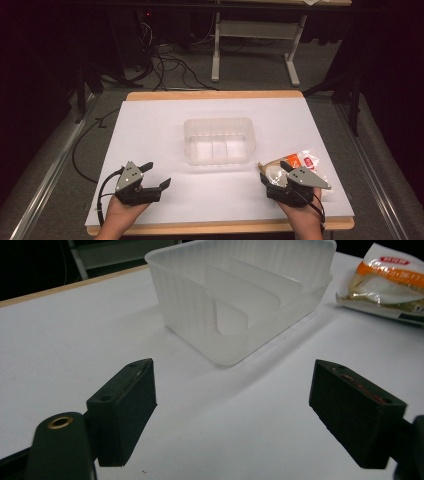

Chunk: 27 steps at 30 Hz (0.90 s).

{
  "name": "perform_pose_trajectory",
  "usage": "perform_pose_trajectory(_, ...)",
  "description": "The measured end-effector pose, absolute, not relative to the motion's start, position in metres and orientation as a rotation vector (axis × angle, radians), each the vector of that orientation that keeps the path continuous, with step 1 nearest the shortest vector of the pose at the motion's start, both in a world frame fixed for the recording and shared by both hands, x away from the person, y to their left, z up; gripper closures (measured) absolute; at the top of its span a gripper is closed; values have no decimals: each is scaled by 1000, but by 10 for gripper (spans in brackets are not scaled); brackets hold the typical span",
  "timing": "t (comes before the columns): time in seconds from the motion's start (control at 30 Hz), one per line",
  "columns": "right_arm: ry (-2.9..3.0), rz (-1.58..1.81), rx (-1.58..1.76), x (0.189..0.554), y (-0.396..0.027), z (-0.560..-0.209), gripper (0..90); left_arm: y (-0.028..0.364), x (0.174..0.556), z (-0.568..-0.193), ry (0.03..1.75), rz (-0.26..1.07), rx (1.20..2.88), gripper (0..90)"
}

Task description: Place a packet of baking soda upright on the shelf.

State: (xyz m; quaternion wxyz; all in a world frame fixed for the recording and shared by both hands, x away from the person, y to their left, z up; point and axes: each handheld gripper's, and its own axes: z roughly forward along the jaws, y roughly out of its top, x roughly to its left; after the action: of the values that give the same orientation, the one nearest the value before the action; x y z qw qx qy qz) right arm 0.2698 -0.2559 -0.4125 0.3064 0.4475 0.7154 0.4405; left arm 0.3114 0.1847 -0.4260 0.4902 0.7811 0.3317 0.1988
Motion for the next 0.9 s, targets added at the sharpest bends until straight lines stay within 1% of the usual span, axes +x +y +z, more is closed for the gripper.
perform_pose_trajectory(0.1,1916,1150,1171,270,-257,-416,254,182,312,-426,797,497,1887,187)
perform_pose_trajectory(0.2,1919,1144,1172,270,-257,-417,256,177,310,-426,777,517,1902,187)
perform_pose_trajectory(0.5,1937,1156,1155,272,-258,-418,265,175,309,-428,792,515,1903,187)
perform_pose_trajectory(0.67,1943,1170,1138,272,-260,-419,308,173,310,-430,787,509,1914,188)
perform_pose_trajectory(0.8,1948,1190,1137,273,-262,-418,322,171,310,-431,789,508,1921,187)
perform_pose_trajectory(0.9,1941,1182,1146,274,-265,-417,309,172,311,-431,789,512,1923,185)
